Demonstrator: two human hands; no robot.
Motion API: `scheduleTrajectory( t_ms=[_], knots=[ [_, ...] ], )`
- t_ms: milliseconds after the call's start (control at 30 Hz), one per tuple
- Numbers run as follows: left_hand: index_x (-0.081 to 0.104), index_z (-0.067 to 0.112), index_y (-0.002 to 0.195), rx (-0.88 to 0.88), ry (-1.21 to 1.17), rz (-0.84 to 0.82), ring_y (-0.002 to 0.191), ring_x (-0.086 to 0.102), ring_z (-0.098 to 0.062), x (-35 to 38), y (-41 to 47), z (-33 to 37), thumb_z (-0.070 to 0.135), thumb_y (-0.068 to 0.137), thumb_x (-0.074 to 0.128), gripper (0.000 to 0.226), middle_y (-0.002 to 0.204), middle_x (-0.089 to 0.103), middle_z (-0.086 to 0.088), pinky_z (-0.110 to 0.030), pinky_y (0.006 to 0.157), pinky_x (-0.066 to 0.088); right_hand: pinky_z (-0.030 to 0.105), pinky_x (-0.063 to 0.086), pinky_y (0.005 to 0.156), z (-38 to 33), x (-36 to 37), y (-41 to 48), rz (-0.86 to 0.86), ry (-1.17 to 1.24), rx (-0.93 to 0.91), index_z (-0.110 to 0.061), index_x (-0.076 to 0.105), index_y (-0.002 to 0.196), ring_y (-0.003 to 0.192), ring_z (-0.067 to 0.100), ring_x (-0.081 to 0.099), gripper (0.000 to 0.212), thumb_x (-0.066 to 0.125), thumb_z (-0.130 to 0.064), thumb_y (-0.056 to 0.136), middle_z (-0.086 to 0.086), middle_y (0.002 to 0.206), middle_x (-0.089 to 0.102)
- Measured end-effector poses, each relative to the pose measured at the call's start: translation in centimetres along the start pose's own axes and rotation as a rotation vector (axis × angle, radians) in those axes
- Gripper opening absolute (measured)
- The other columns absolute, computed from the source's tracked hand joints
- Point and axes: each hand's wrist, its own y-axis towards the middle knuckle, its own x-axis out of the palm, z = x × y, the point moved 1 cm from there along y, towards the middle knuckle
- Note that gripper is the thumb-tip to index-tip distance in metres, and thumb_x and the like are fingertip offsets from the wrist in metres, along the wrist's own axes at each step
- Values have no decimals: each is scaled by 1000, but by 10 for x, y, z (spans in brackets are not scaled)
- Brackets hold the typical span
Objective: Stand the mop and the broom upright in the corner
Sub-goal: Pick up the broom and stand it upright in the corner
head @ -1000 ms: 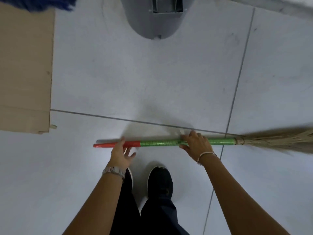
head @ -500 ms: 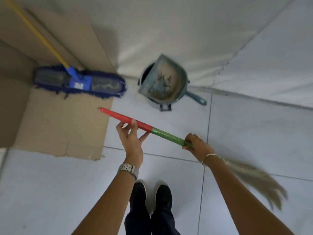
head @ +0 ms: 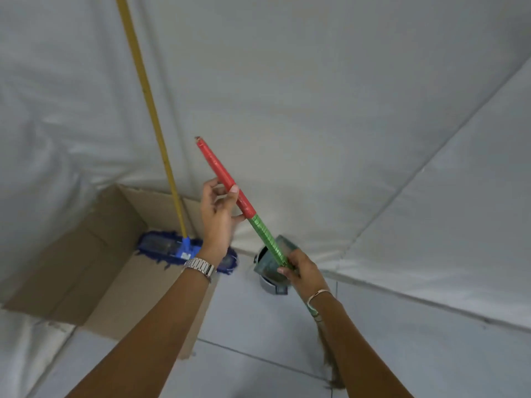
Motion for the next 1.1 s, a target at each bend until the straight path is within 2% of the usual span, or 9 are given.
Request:
scheduleTrajectory(
  t_ms=[67,200,267,500,600,700,867,1000,1100],
  knots=[
    [49,25,91,62,21,-44,71,60,3,-6,5,38,6,91,54,19,84,50,6,-20,50,56,32,45,69,-35,-1,-6,30,5,-28,-29,42,76,74,22,53,26,64,-17,82,-1,77,57],
    [51,28,92,119,20,-134,72,64,7,-28,18,101,8,90,56,21,87,52,5,-28,54,60,37,49,71,-102,9,-10,72,27,-75,-17,44,85,77,24,54,23,67,-20,81,7,84,59],
    [52,28,94,145,28,-172,74,65,2,-44,24,129,9,89,57,20,86,53,5,-29,56,61,31,49,67,-135,21,-11,83,56,-101,-20,45,89,79,23,55,24,66,-19,81,5,86,57],
    [51,18,104,229,68,-306,80,62,-7,-117,46,202,6,89,58,20,86,52,5,-33,62,61,45,53,81,-225,82,-8,141,26,-215,-11,53,93,87,29,60,22,68,-18,79,15,94,63],
    [51,17,105,238,78,-316,78,61,-7,-145,60,222,7,88,59,21,84,52,6,-38,64,61,38,53,77,-258,109,0,177,52,-239,-8,57,93,82,26,60,23,71,-16,76,17,94,66],
    [52,18,101,254,81,-280,76,61,-9,-173,76,232,7,85,63,22,82,54,5,-35,59,61,15,50,70,-283,133,18,203,70,-267,-3,62,93,76,21,58,25,74,-7,72,21,94,67],
    [50,28,91,280,160,-223,79,57,-14,-223,123,223,9,82,68,27,82,52,3,-38,56,61,45,54,82,-312,187,57,178,111,-236,-5,64,93,77,22,59,24,71,0,71,20,92,68],
    [51,23,97,257,170,-171,83,57,-16,-255,172,208,9,82,67,26,84,53,4,-39,57,61,45,52,86,-330,228,100,149,147,-219,-2,62,97,79,18,56,26,67,4,73,9,89,63],
    [50,17,100,234,177,-86,81,58,-15,-286,210,197,9,82,68,26,84,54,4,-36,57,61,45,50,90,-347,258,138,73,122,-214,1,60,99,85,21,56,25,65,4,75,17,94,65]
  ],
)
